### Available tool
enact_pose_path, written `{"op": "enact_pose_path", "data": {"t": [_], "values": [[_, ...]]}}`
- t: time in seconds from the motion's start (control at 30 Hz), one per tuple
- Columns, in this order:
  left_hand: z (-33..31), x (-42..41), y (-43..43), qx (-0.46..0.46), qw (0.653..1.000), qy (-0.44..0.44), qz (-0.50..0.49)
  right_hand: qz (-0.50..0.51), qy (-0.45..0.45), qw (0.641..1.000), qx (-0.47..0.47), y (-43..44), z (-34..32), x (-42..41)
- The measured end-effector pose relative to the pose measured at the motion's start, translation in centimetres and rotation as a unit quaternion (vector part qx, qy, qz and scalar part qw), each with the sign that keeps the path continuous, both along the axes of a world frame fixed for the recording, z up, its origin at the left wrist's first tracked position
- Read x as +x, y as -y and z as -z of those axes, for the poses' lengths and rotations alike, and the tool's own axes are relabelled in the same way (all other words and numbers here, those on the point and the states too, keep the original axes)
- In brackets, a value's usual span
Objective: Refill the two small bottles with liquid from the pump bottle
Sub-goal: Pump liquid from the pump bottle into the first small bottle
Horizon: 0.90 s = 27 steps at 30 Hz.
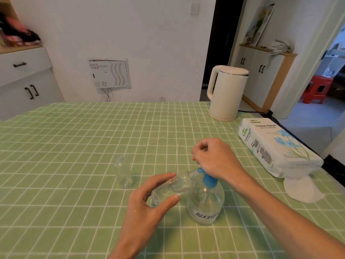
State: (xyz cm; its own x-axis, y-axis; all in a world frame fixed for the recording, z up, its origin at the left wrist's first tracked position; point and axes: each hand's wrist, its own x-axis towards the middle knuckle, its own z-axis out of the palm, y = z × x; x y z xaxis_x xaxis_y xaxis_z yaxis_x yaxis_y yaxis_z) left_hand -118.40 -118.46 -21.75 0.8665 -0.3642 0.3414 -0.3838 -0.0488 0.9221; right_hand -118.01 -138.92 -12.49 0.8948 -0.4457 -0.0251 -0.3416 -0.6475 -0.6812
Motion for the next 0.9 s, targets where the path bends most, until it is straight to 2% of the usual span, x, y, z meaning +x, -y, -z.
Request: {"op": "enact_pose_path", "data": {"t": [0.43, 0.73, 0.9], "values": [[0.1, 0.1, 0.3, 0.003, 1.0, -0.001, 0.003, 0.014, -0.011, 0.999, 0.038, -0.1, 1.0, -0.2], [-0.1, -0.1, 0.1, -0.006, 1.0, -0.002, 0.005, -0.002, 0.031, 0.997, 0.074, -0.1, 0.6, -0.3], [-0.4, 0.2, 0.0, -0.012, 1.0, 0.008, 0.005, -0.041, 0.056, 0.997, 0.038, -0.2, -0.5, -0.1]]}}
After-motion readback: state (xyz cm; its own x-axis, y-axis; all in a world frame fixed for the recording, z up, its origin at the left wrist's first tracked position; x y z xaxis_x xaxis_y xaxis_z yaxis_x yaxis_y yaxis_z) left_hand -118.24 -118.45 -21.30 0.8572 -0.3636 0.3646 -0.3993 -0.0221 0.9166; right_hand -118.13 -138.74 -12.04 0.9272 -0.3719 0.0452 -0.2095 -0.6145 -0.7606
